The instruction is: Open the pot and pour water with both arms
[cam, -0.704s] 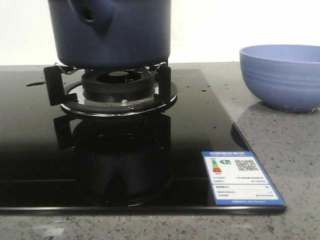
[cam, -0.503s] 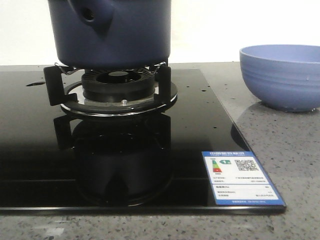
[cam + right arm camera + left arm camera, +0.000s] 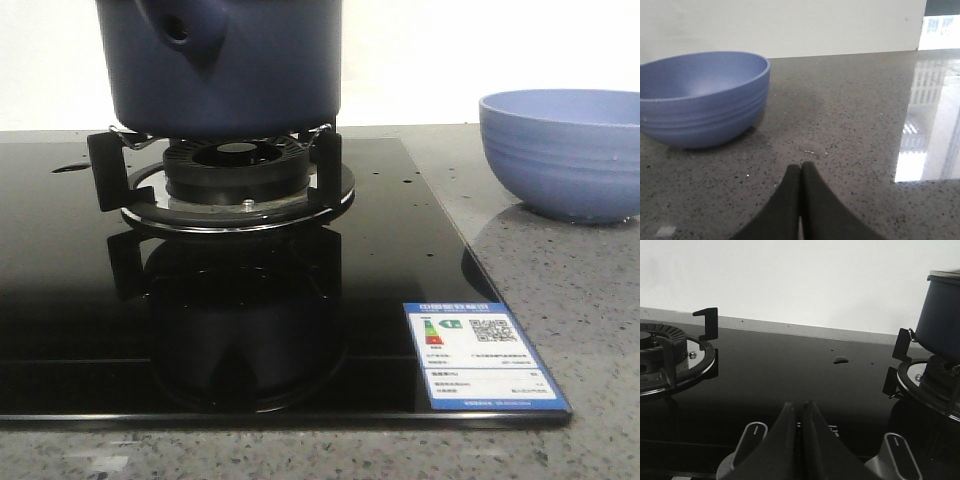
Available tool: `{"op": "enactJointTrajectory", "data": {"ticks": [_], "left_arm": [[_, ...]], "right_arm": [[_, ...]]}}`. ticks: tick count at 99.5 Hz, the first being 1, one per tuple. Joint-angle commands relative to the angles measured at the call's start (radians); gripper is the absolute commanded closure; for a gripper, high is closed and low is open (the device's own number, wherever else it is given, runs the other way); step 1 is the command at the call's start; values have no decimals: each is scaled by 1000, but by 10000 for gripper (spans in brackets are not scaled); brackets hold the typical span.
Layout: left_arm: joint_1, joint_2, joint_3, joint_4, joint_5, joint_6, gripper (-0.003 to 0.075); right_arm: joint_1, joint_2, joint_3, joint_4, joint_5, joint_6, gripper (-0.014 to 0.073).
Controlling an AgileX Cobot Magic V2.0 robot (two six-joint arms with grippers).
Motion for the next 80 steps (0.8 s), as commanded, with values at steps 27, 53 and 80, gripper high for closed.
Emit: {"op": "enactJointTrajectory", "data": {"ticks": [27,53,80], "left_arm": [[0,-27,34,-8,-74,-5,741],[0,-27,34,-8,-76,-5,741],[0,-27,34,-105,-80,-5,741]], "right_arm": [[1,-17,25,-14,-81,-2,655],[1,-17,25,9,-92,-2,655],[1,-17,25,130,-96,-2,655]]}}
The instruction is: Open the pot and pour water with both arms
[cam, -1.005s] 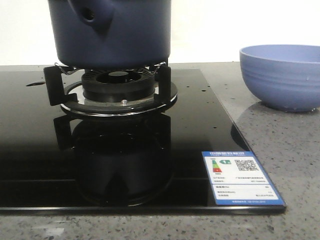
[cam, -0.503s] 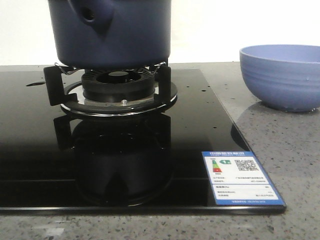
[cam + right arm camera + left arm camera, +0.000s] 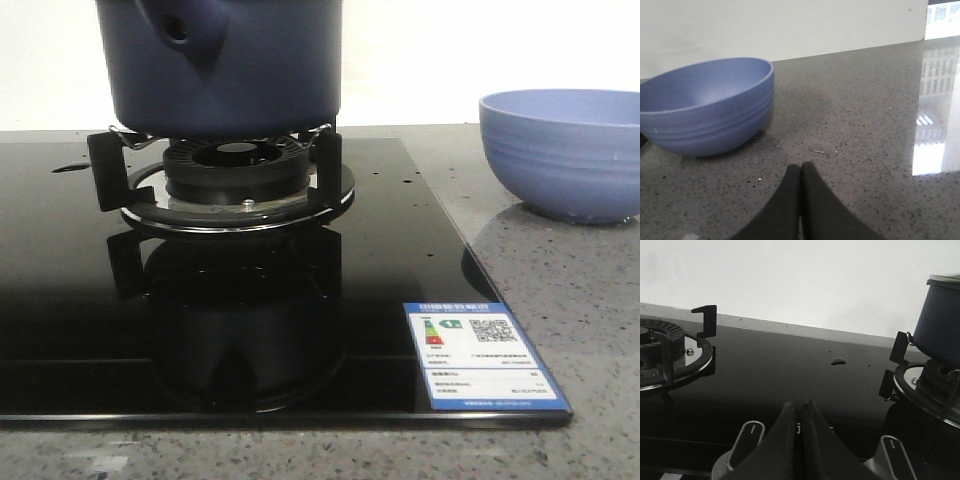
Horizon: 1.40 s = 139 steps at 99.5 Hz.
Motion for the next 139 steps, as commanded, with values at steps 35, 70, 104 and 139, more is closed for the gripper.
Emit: {"op": "enactJointTrajectory", "data": {"ticks": [35,70,104,139], "left_arm": [[0,-27,34,-554,-95,-5,741],[0,7,-152,-503,6,114,741],[-2,349,-546,-444,347,408,741],[-215,488,-675,-466,319,497,697]], "right_arm": [[1,-17,25,391,-104,-2,655],[1,10,-116,470,27,-122,655],[31,372,-423,433,233,-294,655],[210,570,-625,433,275,-419,547]]}}
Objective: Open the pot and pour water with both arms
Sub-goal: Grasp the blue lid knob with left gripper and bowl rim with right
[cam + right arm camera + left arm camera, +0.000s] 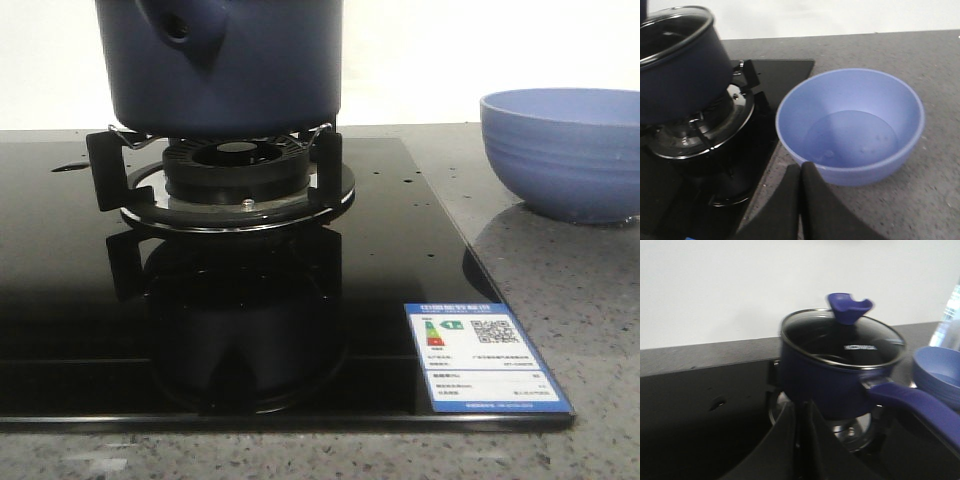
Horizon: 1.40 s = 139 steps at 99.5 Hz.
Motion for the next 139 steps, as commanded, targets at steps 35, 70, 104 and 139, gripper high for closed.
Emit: {"op": "enactJointTrajectory", "data": {"ticks": [35,70,104,139], "left_arm": [[-178,128,-51,-103,-206,43,306],[-353,401,-138,-114,-422,80,309],[-390,677,-340,-108,-491,81,204],[-390,825,-453,-96,-486,84,204]], "right_arm": [[47,64,-74,5,-75,-30,100],[47,64,-74,5,-81,-30,115],[47,64,-74,5,-81,-30,115],[47,64,-74,5,-81,-30,115]]}}
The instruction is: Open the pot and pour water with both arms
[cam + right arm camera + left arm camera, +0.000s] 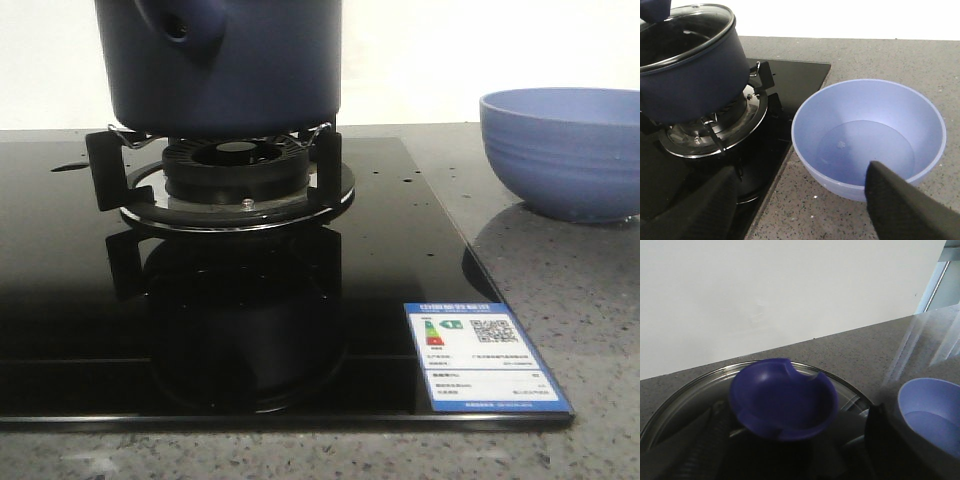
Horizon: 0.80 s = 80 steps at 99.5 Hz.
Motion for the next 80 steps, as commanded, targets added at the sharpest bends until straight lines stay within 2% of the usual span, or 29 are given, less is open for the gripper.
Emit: {"op": "enactJointTrajectory", "data": {"ticks": [1,80], "left_arm": [[-7,1,-57,9,-59,0,204],[-2,71,-90,95,-121,0,206]], "right_arm": [[0,8,-36,8,-72,-11,115],[0,8,-36,8,-71,-11,115]]}}
